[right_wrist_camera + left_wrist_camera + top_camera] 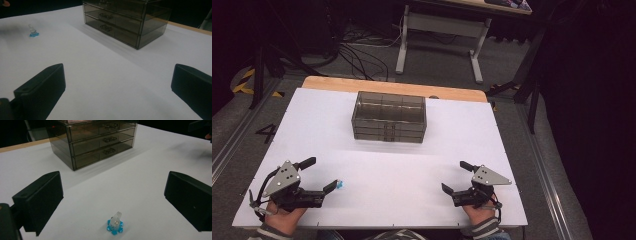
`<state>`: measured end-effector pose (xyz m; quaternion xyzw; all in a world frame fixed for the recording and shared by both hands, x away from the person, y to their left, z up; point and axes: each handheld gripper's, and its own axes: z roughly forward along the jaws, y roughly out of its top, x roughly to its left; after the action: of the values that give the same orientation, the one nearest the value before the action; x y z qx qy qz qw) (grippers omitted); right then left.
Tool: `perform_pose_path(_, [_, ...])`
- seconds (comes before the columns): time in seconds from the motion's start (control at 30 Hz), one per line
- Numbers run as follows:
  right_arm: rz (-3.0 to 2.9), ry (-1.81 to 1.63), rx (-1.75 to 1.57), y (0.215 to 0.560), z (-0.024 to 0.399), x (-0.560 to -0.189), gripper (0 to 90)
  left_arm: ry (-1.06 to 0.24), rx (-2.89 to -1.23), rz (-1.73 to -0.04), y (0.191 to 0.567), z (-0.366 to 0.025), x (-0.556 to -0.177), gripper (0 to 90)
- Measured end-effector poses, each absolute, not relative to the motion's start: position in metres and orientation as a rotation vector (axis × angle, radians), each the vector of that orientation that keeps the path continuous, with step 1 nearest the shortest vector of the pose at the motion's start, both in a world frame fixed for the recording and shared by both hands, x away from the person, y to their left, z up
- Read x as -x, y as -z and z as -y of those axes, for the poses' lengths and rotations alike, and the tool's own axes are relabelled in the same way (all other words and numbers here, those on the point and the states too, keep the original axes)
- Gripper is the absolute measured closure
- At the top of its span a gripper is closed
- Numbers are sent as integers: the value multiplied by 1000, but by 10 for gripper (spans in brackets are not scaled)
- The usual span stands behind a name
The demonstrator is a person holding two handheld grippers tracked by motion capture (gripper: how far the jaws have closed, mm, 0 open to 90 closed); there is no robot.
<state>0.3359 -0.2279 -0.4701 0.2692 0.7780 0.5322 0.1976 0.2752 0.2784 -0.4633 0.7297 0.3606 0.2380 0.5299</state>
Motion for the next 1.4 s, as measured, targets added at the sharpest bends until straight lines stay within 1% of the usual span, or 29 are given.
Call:
perform_pose_path(0.23, [-2207,-1488,-754,472,225,-336,7,-573,-1751,-864,463,-278,-274,27])
perform_pose_path(0.4, [-2211,-1496,-759,472,225,-337,11,-541,-1784,-870,461,-278,-274,36])
perform_pose_path(0.73, [-2222,-1488,-760,473,225,-337,16,-530,-1765,-853,460,-279,-274,35])
perform_pose_path(1.03, [-2258,-1469,-768,471,223,-338,46,-542,-1783,-847,461,-277,-273,40])
perform_pose_path(1.3, [-2271,-1467,-772,465,216,-341,56,-533,-1778,-846,460,-278,-273,40])
perform_pose_path(1.4, [-2321,-1458,-794,461,206,-346,60,-534,-1772,-850,460,-278,-273,40])
